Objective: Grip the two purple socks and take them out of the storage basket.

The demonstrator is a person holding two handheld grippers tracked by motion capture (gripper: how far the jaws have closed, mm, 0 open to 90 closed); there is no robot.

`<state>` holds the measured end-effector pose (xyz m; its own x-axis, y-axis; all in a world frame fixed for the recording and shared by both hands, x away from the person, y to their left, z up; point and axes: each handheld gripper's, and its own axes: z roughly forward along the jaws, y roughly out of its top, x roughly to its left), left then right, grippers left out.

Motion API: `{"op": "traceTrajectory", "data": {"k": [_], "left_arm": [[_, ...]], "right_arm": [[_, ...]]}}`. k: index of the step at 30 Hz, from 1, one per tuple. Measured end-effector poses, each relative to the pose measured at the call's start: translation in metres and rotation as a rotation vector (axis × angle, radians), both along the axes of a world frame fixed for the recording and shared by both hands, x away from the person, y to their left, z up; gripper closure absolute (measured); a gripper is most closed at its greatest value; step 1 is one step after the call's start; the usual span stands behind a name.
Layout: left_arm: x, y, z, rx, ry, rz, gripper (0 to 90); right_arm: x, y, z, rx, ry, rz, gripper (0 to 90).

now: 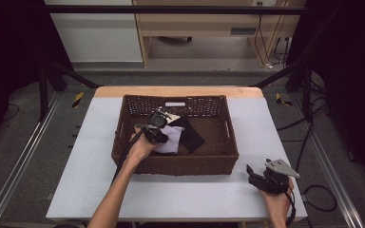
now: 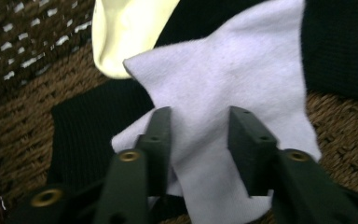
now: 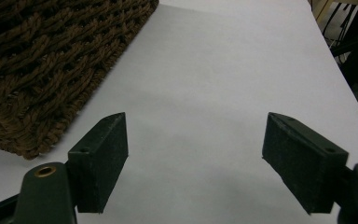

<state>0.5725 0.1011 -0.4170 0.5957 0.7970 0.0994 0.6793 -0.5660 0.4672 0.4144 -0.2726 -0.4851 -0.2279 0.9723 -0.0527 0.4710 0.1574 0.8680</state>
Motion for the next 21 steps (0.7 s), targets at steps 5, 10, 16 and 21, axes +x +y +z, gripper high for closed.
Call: {"op": "traceTrajectory", "data": {"k": [5, 10, 16, 21], "left_arm": [[0.000, 0.002, 0.001, -0.020, 0.006, 0.005, 85.1], [-0.007, 0.005, 0.010, -0.089, -0.083, -0.003, 85.7], [-0.012, 0.021, 0.023, -0.253, -0.191, 0.048, 86.0], [-0.018, 0.026, 0.029, -0.312, -0.276, 0.049, 86.2]], "right_arm": [[-0.001, 0.000, 0.000, -0.002, -0.004, 0.001, 22.5], [-0.001, 0.000, 0.000, -0.002, -0.003, 0.002, 22.5], [0.000, 0.000, 0.000, 0.001, -0.001, -0.001, 22.4], [0.000, -0.001, 0.000, 0.004, -0.003, -0.003, 22.3]]}}
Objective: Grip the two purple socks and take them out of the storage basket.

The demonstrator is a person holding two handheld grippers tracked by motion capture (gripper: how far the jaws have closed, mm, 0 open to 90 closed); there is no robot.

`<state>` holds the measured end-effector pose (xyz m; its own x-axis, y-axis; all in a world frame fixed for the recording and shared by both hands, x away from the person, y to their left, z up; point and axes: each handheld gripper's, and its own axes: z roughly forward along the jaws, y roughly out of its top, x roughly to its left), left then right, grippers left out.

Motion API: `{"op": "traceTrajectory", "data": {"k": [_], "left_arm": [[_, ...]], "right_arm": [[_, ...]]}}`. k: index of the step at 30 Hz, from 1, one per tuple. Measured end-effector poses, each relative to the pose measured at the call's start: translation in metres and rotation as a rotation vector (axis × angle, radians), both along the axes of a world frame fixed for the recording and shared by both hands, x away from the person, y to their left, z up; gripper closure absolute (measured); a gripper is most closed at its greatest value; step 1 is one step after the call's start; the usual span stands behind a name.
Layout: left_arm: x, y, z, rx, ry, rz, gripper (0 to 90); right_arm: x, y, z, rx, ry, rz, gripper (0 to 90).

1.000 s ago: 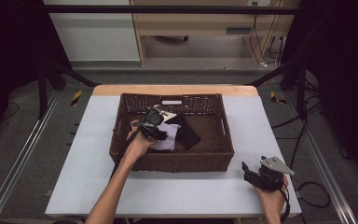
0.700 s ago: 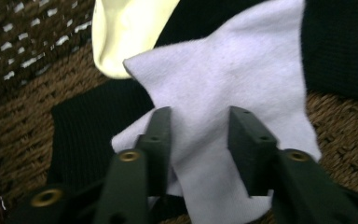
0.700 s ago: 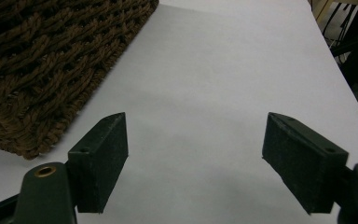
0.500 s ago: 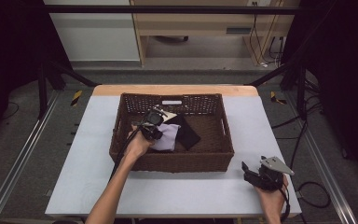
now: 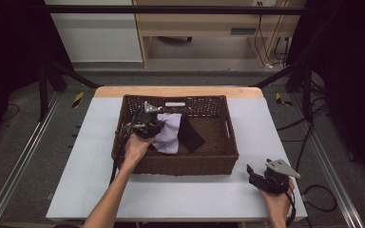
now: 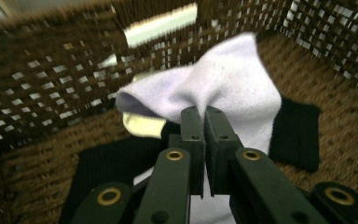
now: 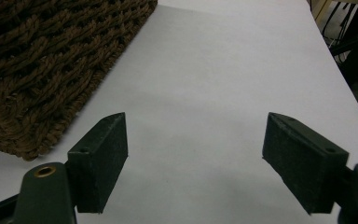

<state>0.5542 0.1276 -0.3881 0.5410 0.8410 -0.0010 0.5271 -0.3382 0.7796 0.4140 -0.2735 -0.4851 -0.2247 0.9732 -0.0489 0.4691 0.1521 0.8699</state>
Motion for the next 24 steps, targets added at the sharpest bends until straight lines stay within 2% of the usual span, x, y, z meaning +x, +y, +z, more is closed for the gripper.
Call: {"op": "traceTrajectory", "data": {"k": [3, 4, 5, 6, 7, 8, 10, 12, 17, 21, 24], "left_arm": [[-0.003, 0.001, 0.003, -0.003, -0.045, -0.004, 86.1], [-0.004, 0.002, 0.004, -0.018, -0.054, -0.010, 86.1], [-0.006, 0.006, 0.007, -0.077, -0.073, -0.021, 86.1], [-0.007, 0.008, 0.008, -0.100, -0.082, -0.018, 86.1], [-0.007, 0.008, 0.008, -0.100, -0.082, -0.018, 86.2], [-0.007, 0.012, 0.011, -0.143, -0.092, -0.012, 86.2], [-0.007, 0.014, 0.012, -0.151, -0.095, -0.007, 86.2], [-0.007, 0.016, 0.015, -0.187, -0.088, -0.008, 86.2], [-0.011, 0.022, 0.026, -0.227, -0.094, -0.006, 86.2], [-0.021, 0.027, 0.036, -0.268, -0.125, -0.018, 86.2], [-0.030, 0.028, 0.043, -0.268, -0.140, -0.041, 86.2]], "right_arm": [[0.000, 0.000, 0.000, -0.003, 0.001, 0.001, 22.3], [0.000, 0.001, 0.000, -0.005, 0.001, 0.004, 22.4], [0.000, 0.001, 0.000, -0.007, 0.000, 0.005, 22.5], [0.000, 0.001, 0.000, -0.008, 0.001, 0.004, 22.6], [0.000, 0.001, 0.000, -0.008, 0.001, 0.004, 22.6], [0.000, 0.001, 0.000, -0.007, 0.007, 0.001, 22.6], [0.000, 0.001, 0.000, -0.006, 0.007, 0.001, 22.6], [0.000, 0.001, 0.000, -0.010, 0.000, 0.003, 22.8], [0.000, 0.002, 0.000, -0.011, 0.004, 0.003, 22.9], [0.000, 0.002, 0.000, -0.014, -0.002, 0.004, 22.8], [0.000, 0.002, 0.000, -0.019, 0.000, 0.003, 22.7]]}}
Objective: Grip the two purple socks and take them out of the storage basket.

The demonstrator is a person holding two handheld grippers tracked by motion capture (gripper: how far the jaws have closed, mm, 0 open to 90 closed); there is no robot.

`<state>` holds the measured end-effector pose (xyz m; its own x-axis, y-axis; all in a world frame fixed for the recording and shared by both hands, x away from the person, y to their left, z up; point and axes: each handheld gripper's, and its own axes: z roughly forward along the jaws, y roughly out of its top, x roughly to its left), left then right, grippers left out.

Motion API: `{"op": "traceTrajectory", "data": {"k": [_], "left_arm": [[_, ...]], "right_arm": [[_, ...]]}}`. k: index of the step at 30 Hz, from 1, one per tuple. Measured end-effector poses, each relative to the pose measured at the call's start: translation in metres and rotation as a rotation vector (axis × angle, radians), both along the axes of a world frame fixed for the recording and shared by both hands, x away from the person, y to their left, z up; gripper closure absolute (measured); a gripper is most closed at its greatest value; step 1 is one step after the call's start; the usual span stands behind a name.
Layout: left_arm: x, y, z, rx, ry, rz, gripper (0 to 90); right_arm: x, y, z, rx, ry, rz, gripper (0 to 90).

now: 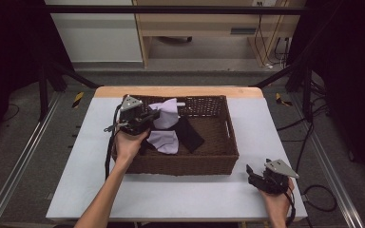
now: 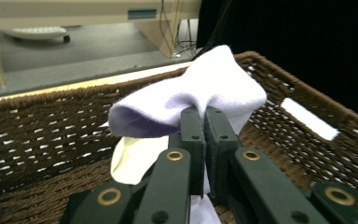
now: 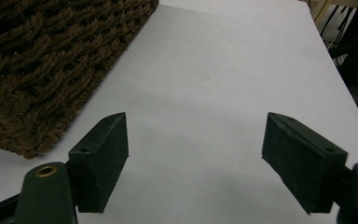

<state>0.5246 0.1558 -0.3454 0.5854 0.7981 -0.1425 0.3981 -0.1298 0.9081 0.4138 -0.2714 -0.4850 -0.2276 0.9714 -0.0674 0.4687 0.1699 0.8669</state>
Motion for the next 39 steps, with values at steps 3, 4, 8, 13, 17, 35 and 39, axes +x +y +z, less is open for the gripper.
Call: {"op": "traceTrajectory", "data": {"k": [3, 4, 8, 13, 17, 35, 39], "left_arm": [[-0.009, 0.001, 0.005, -0.005, -0.007, -0.008, 86.2], [-0.012, 0.002, 0.007, -0.006, -0.009, -0.012, 86.2], [-0.023, 0.005, 0.015, -0.021, -0.024, -0.021, 86.2], [-0.041, 0.010, 0.030, -0.032, -0.059, -0.036, 86.2], [-0.057, 0.012, 0.039, -0.030, -0.085, -0.059, 86.2], [-0.120, 0.041, 0.044, -0.086, -0.132, -0.127, 86.1], [-0.131, 0.044, 0.040, -0.075, -0.136, -0.140, 86.0]], "right_arm": [[0.000, 0.000, 0.000, 0.001, 0.001, -0.002, 22.7], [0.000, 0.000, 0.000, 0.002, 0.002, -0.002, 22.6], [0.000, 0.000, 0.000, 0.002, 0.003, -0.003, 22.6], [0.000, 0.000, 0.000, 0.001, 0.002, -0.005, 22.6], [0.000, 0.000, 0.000, 0.001, -0.001, -0.003, 22.6], [0.000, 0.001, 0.000, -0.013, 0.000, -0.002, 22.6], [0.000, 0.001, 0.000, -0.016, -0.004, -0.001, 22.6]]}}
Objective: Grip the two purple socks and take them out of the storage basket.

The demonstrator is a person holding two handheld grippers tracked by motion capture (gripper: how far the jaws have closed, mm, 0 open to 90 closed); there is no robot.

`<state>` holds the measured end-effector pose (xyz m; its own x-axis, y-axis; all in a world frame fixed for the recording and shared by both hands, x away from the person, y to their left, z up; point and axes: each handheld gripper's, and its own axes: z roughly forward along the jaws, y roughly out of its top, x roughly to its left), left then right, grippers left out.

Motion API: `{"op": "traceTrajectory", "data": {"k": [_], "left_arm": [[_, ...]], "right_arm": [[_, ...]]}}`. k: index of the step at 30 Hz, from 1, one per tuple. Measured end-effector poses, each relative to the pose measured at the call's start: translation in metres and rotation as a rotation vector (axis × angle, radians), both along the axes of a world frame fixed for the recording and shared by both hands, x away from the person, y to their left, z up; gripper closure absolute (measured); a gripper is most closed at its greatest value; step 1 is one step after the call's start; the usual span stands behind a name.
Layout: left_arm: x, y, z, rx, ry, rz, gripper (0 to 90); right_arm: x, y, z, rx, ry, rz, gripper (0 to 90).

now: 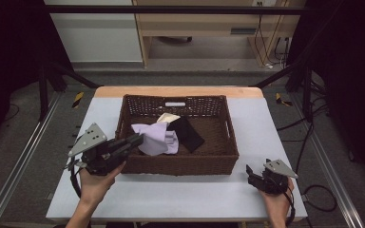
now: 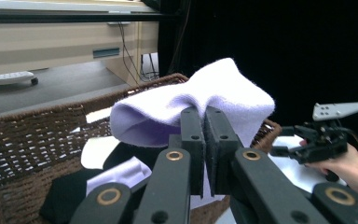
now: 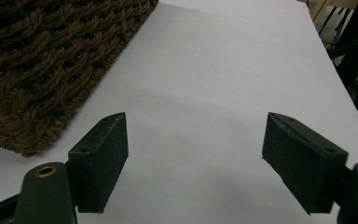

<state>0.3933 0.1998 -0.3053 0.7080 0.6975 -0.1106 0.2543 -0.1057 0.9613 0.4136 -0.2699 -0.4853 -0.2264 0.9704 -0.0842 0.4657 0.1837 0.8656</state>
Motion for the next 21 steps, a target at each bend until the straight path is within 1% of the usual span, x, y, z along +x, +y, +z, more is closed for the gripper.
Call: {"op": "traceTrajectory", "data": {"k": [2, 7, 10, 13, 17, 21], "left_arm": [[-0.006, 0.000, -0.004, 0.012, 0.000, -0.006, 86.0], [-0.017, -0.002, -0.017, 0.039, 0.018, -0.026, 86.0], [-0.021, -0.003, -0.024, 0.068, 0.029, -0.032, 86.0], [-0.026, -0.004, -0.030, 0.079, 0.041, -0.041, 86.0], [-0.032, -0.005, -0.040, 0.113, 0.050, -0.049, 85.9], [-0.035, -0.008, -0.052, 0.135, 0.080, -0.064, 85.9]], "right_arm": [[0.000, 0.000, 0.000, 0.002, 0.003, -0.002, 22.5], [0.000, 0.000, 0.000, 0.003, 0.002, -0.003, 22.5], [0.000, 0.000, 0.000, 0.003, 0.001, -0.003, 22.5], [0.000, 0.000, 0.000, 0.002, -0.001, -0.003, 22.5], [0.000, 0.000, 0.000, 0.002, -0.002, -0.002, 22.5], [-0.001, 0.000, 0.000, 0.004, -0.005, 0.000, 22.5]]}}
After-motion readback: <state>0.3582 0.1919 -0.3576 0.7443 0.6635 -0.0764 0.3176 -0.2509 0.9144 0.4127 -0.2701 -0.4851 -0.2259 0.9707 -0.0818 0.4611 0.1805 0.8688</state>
